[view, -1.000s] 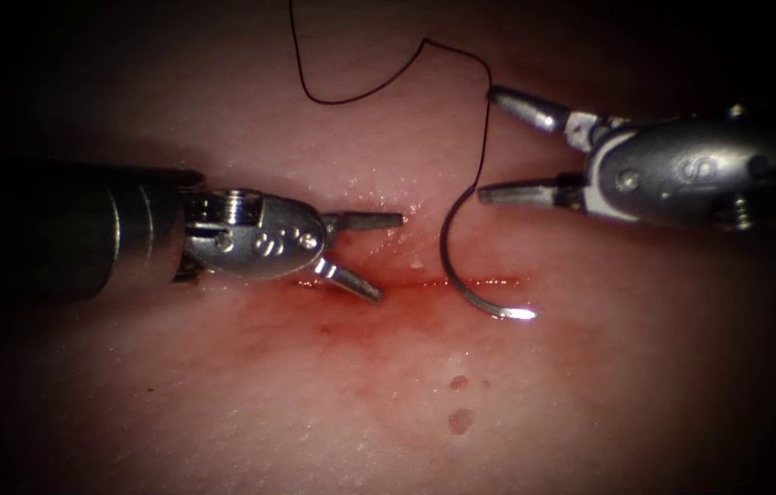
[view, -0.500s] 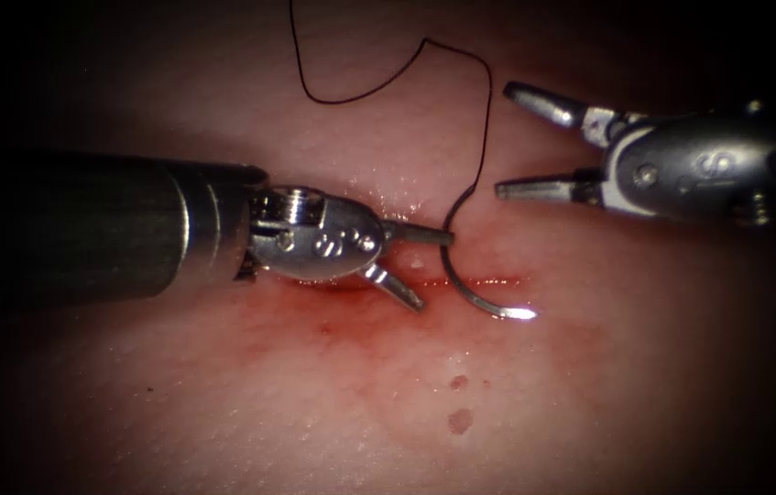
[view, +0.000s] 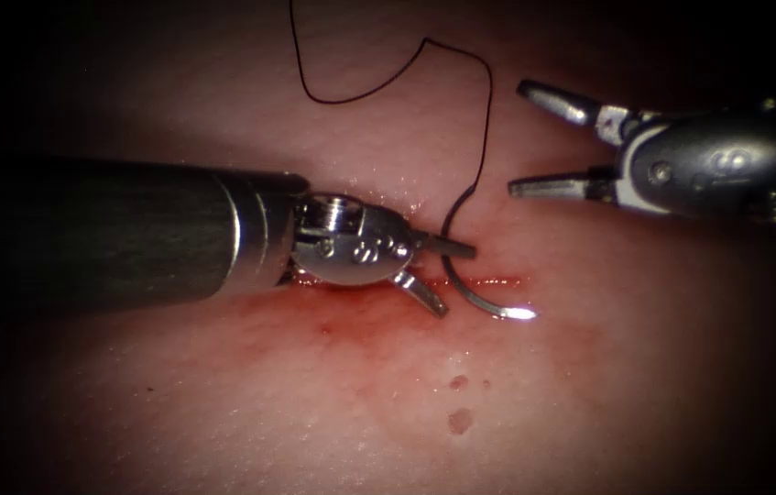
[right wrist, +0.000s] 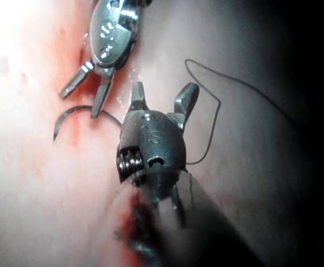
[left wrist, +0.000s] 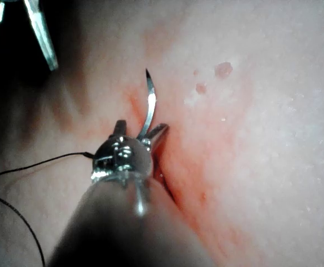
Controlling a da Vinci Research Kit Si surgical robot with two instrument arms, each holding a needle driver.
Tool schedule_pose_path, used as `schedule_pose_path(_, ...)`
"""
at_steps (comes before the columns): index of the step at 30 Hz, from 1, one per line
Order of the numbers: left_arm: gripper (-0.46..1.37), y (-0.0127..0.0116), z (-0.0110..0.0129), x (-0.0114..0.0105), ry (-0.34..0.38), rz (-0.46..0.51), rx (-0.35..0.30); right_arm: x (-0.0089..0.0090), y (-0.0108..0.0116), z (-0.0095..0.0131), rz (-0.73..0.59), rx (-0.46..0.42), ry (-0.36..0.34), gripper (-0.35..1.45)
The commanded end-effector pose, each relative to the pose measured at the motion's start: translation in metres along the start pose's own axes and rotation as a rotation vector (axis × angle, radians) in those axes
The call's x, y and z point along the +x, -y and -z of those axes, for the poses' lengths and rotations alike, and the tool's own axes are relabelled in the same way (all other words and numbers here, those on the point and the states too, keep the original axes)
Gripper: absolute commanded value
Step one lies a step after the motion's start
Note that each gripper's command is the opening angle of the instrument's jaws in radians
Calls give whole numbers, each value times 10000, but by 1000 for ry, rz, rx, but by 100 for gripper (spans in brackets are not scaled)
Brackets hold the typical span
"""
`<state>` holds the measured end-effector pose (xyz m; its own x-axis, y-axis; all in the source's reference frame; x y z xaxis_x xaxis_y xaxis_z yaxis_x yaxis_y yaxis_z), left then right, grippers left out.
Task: Wound Closure
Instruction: Pick up the needle with the left end-effector
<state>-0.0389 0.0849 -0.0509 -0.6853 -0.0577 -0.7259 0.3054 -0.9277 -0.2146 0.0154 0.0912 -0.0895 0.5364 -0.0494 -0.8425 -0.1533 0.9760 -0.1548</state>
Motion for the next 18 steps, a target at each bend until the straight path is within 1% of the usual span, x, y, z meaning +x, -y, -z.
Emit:
schedule_pose_path(1, 39, 0, -2, 1, 1, -3, -5, 0, 0, 0, -1, 9, -1, 118)
schedule_pose_path(11, 35, -7, -23, 2, 55, -17, -49, 0, 0, 1, 0, 7, 5, 118)
schedule_pose_path(13, 35, -9, -25, 1, 57, -20, -48, -1, 0, 1, 0, 7, 5, 119)
schedule_pose_path(18, 28, -9, -24, 2, 56, -15, -48, 0, 0, 1, 0, 7, 5, 119)
